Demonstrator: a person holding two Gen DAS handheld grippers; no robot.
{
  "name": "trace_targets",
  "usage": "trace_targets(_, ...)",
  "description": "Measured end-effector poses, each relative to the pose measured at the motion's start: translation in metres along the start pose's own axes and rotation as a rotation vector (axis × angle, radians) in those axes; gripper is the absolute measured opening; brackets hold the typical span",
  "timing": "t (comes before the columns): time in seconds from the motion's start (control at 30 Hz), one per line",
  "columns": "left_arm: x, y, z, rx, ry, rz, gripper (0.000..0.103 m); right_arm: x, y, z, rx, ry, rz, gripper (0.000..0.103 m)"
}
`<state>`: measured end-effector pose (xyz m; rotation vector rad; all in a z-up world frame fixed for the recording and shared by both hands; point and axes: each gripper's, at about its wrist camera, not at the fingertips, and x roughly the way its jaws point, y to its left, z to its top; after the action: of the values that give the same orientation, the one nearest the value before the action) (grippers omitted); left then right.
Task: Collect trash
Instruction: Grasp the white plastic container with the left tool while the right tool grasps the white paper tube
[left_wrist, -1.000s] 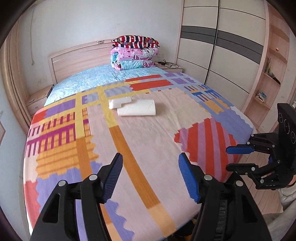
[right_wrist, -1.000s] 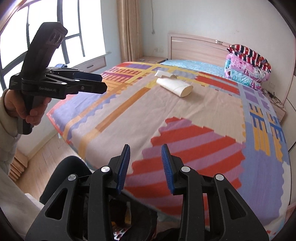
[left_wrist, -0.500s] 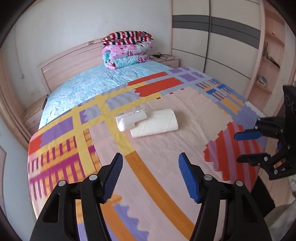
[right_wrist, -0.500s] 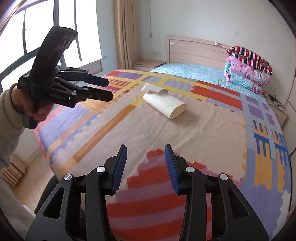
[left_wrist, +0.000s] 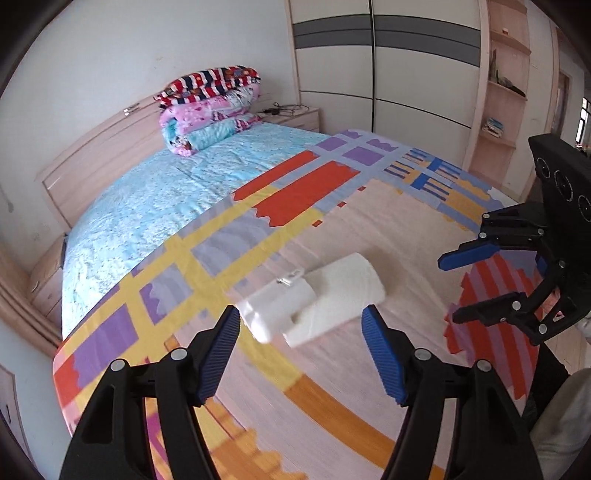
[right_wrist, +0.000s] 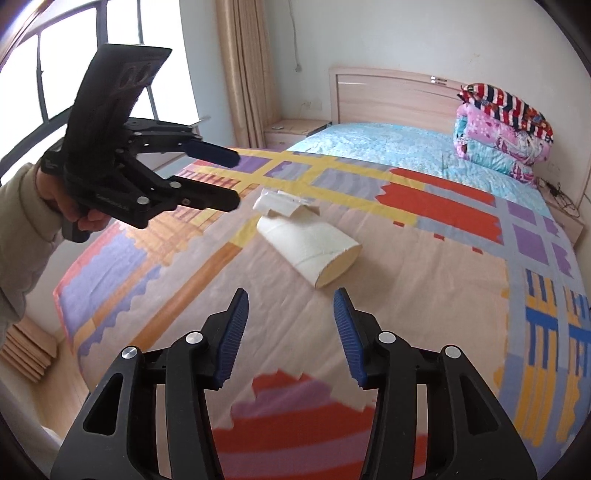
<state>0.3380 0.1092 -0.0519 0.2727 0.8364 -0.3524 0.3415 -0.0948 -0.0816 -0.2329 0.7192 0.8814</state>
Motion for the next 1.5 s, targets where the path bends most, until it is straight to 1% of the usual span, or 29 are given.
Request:
trace_targets(0.1, 0.013, 0.013, 0.006, 0.002, 0.011, -0.018, 0.066, 0.011, -0.006, 0.006, 0.022, 0.010, 0.027, 0.048)
trace_targets(0.2, 0.023, 0.025, 0.014, -0.008, 0.004, -0.025, 0.066, 0.021, -0.011, 0.008, 0.039, 0.015, 0.040, 0.048)
trace_targets(0.37, 0.043, 0.037, 0.018, 0.041, 0.045, -0.117, 0.066, 0.032, -0.017, 0.010, 0.059, 0.033, 0.065, 0.048)
trace_targets(0.43, 0.045, 0.041, 0.017, 0.066, 0.048, -0.132, 0.066, 0.035, -0.018, 0.011, 0.063, 0.038, 0.068, 0.048)
trace_targets(0.47, 0.048, 0.045, 0.017, 0.060, 0.048, -0.145, 0.066, 0.038, -0.019, 0.012, 0.064, 0.042, 0.070, 0.048)
trace_targets(0.53, 0.055, 0.054, 0.017, 0.022, 0.065, -0.199, 0.066, 0.041, -0.021, 0.012, 0.068, 0.048, 0.080, 0.048)
trace_targets(0.6, 0.060, 0.058, 0.016, 0.008, 0.080, -0.223, 0.066, 0.043, -0.023, 0.013, 0.077, 0.054, 0.090, 0.048)
trace_targets(0.63, 0.064, 0.059, 0.014, 0.006, 0.094, -0.248, 0.066, 0.045, -0.024, 0.013, 0.083, 0.056, 0.098, 0.048)
trace_targets(0.67, 0.066, 0.060, 0.014, 0.004, 0.104, -0.261, 0.068, 0.047, -0.025, 0.014, 0.088, 0.058, 0.106, 0.048)
trace_targets(0.7, 0.069, 0.062, 0.013, -0.004, 0.118, -0.282, 0.075, 0.049, -0.026, 0.014, 0.092, 0.060, 0.104, 0.048)
trace_targets(0.73, 0.071, 0.064, 0.012, -0.012, 0.122, -0.289, 0.077, 0.051, -0.027, 0.014, 0.097, 0.066, 0.098, 0.048)
trace_targets(0.77, 0.074, 0.068, 0.011, -0.036, 0.121, -0.302, 0.078, 0.053, -0.028, 0.014, 0.104, 0.070, 0.102, 0.048)
trace_targets(0.87, 0.079, 0.075, 0.008, -0.084, 0.127, -0.358, 0.078, 0.058, -0.030, 0.015, 0.131, 0.075, 0.138, 0.048)
trace_targets(0.93, 0.078, 0.074, 0.007, -0.083, 0.119, -0.381, 0.078, 0.059, -0.031, 0.014, 0.138, 0.076, 0.146, 0.048)
trace_targets(1.0, 0.078, 0.071, 0.004, -0.071, 0.118, -0.383, 0.078, 0.061, -0.031, 0.013, 0.143, 0.084, 0.145, 0.048)
trace_targets(1.07, 0.078, 0.067, 0.001, -0.067, 0.117, -0.401, 0.078, 0.060, -0.031, 0.014, 0.142, 0.078, 0.151, 0.048)
trace_targets(1.1, 0.078, 0.064, 0.000, -0.064, 0.117, -0.407, 0.078, 0.060, -0.030, 0.014, 0.141, 0.078, 0.152, 0.046)
trace_targets(1.13, 0.077, 0.062, -0.002, -0.061, 0.116, -0.409, 0.078, 0.060, -0.030, 0.014, 0.140, 0.080, 0.153, 0.040)
trace_targets(1.17, 0.077, 0.061, -0.003, -0.060, 0.115, -0.402, 0.078, 0.061, -0.029, 0.014, 0.138, 0.084, 0.158, 0.036)
trace_targets(1.23, 0.076, 0.060, -0.004, -0.063, 0.110, -0.383, 0.071, 0.061, -0.026, 0.013, 0.124, 0.091, 0.156, 0.024)
trace_targets(1.3, 0.070, 0.060, -0.007, -0.069, 0.101, -0.387, 0.057, 0.060, -0.025, 0.011, 0.112, 0.096, 0.143, 0.018)
trace_targets(1.33, 0.067, 0.060, -0.007, -0.070, 0.094, -0.378, 0.054, 0.059, -0.025, 0.010, 0.112, 0.094, 0.144, 0.015)
trace_targets(1.4, 0.060, 0.061, -0.007, -0.082, 0.087, -0.362, 0.054, 0.056, -0.025, 0.009, 0.115, 0.094, 0.146, 0.010)
trace_targets(1.5, 0.049, 0.058, -0.007, -0.095, 0.082, -0.337, 0.054, 0.048, -0.019, 0.007, 0.105, 0.087, 0.133, 0.007)
